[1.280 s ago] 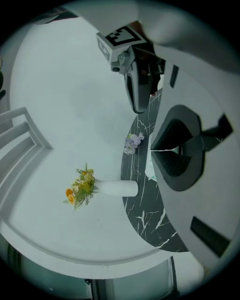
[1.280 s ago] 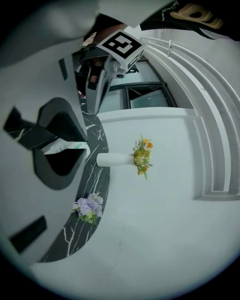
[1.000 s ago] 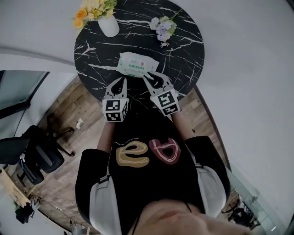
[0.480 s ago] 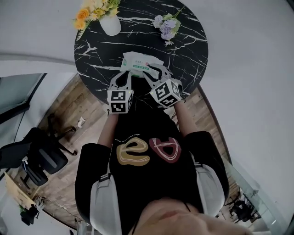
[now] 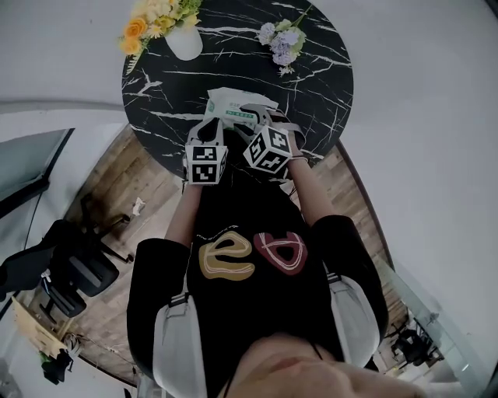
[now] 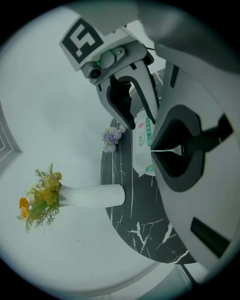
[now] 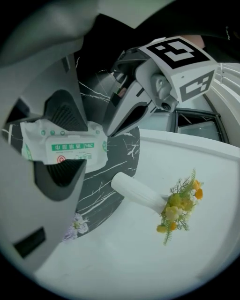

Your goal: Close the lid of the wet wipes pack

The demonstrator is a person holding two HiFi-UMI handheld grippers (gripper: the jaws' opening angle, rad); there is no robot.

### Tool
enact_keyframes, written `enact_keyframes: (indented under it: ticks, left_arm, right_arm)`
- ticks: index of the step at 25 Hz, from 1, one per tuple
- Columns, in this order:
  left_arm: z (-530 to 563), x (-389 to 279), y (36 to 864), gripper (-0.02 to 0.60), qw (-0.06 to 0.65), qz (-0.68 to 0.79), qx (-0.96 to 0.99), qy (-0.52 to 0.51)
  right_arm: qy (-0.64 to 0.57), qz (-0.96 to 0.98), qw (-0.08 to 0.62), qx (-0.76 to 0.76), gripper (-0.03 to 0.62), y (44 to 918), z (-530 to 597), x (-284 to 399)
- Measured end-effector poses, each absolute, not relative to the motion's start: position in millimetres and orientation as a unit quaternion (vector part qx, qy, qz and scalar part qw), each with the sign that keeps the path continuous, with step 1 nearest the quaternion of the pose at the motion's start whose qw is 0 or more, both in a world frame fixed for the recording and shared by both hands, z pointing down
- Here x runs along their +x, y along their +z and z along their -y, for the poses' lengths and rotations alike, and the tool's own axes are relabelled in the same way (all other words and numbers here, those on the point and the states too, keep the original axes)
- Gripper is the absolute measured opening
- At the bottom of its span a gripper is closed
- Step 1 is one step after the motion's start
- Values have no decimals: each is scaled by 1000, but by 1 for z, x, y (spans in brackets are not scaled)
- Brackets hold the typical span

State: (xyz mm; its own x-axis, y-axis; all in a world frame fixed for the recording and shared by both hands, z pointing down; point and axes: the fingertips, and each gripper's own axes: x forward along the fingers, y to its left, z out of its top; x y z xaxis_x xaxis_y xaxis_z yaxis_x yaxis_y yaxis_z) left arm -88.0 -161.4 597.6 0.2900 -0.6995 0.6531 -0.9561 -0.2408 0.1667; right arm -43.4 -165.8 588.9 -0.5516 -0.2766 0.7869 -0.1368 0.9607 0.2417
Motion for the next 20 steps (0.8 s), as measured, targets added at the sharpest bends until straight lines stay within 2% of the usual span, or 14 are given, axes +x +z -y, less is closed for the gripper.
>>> enact_keyframes:
  ticks: [11, 20]
  left_arm:
    - [164, -80, 620, 20, 288, 528, 753, 265]
    - [166, -77, 626, 20, 280, 517, 756, 287]
  right_arm:
    - [-92, 853, 505, 90, 193, 616, 170, -43]
    - [-91, 849, 514, 83, 193, 624, 170, -44]
